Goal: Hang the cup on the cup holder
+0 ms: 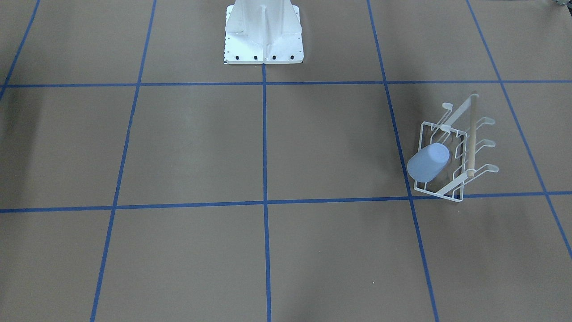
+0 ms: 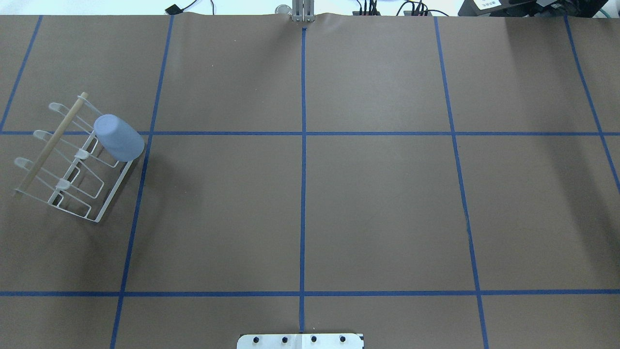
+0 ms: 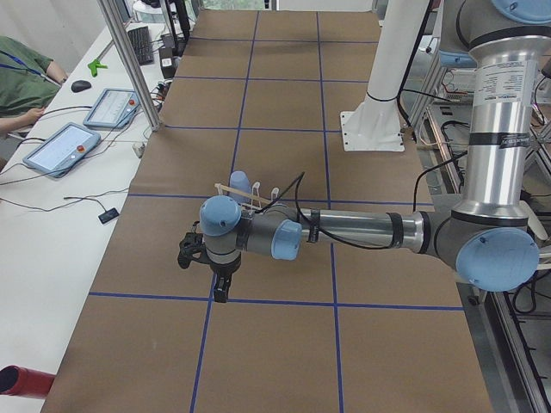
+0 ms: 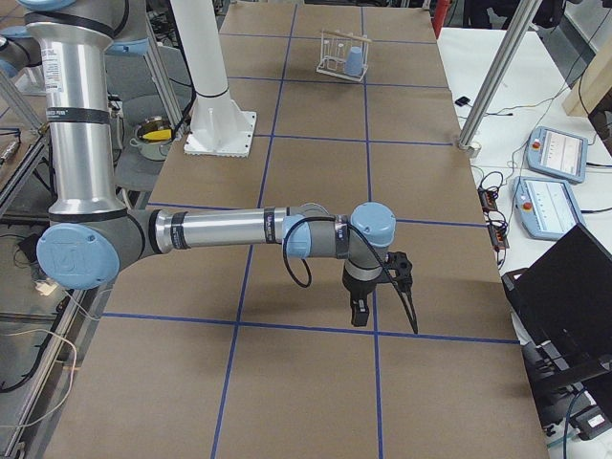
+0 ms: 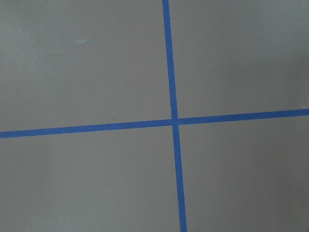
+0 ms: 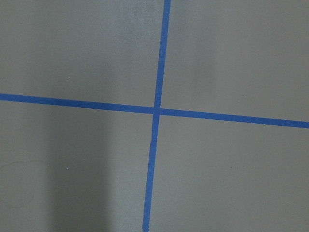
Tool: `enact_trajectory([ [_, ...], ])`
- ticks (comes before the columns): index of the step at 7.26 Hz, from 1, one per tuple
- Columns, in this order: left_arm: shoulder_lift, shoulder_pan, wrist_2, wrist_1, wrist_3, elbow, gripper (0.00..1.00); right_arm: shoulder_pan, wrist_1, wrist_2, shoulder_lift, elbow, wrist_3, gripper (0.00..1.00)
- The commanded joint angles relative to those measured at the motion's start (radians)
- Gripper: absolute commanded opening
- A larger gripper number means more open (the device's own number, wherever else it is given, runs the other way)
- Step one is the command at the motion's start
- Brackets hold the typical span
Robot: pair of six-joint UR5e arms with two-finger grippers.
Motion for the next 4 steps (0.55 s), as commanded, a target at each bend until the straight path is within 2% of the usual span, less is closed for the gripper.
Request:
enact_trajectory([
  [1,0.001,-0.001,-0.002,-0.001,0.000,-0.002,0.99,0.000,0.000,0.000,0.000,-0.002,0.000,1.00],
  [4,-0.001,-0.003,0.001,-0.001,0.000,0.000,0.99,0.006,0.000,0.000,0.001,-0.003,-0.002,1.00],
])
